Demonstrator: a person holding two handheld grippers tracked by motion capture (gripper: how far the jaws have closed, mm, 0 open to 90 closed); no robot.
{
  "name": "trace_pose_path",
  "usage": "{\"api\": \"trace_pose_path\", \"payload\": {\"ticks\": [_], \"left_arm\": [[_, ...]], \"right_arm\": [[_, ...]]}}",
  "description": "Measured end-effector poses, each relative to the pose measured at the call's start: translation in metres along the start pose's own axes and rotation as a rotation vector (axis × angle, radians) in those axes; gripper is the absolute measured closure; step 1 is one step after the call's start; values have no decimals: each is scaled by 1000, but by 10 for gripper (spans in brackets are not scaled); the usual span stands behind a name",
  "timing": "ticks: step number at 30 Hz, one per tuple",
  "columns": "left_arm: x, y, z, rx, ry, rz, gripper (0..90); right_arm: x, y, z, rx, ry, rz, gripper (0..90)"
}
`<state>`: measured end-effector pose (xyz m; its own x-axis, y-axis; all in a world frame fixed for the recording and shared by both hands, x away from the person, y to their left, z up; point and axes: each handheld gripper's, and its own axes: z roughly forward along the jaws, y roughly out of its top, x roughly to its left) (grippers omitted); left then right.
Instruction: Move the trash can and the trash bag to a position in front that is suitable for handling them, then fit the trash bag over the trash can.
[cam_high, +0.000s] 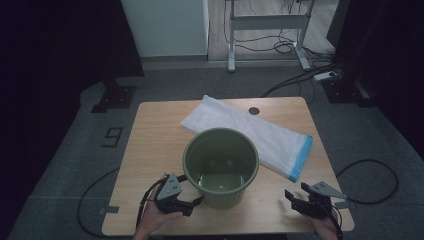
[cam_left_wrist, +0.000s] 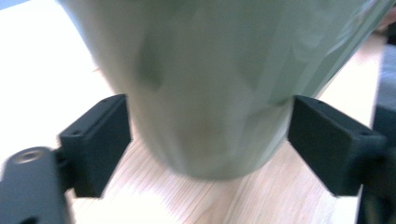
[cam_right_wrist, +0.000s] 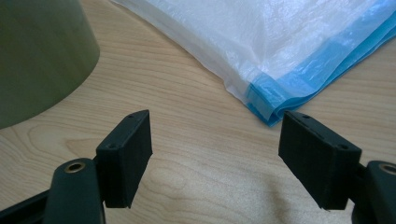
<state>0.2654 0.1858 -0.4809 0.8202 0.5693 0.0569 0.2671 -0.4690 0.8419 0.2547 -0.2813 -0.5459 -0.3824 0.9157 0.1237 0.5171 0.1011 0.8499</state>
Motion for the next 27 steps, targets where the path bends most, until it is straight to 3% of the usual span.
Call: {"api": "trace_pose_path", "payload": {"ticks": [3,8,13,15,18,19,25,27], "left_arm": [[4,-6,-6,12,31,-23,140],[13,-25,-25,21,90,-103,141],[22,-36,-35,31,131,-131,150],[27,-41,-39,45,132,-146,196],[35,-49,-42,72,161,-162,195],[39,-56,-45,86,178,-188,191],[49,-73,-45,142,219,-235,187],[50,-74,-45,144,224,-243,187]], "right_arm": [[1,1,0,-5,-15,-13,248],[1,5,0,-31,-46,-20,227],[3,6,4,-17,-62,-51,223],[5,6,7,-2,-77,-81,223],[8,7,14,20,-78,-117,226],[8,10,21,31,-80,-125,226],[13,27,41,15,-59,-97,226],[16,29,47,26,-70,-122,232]]}}
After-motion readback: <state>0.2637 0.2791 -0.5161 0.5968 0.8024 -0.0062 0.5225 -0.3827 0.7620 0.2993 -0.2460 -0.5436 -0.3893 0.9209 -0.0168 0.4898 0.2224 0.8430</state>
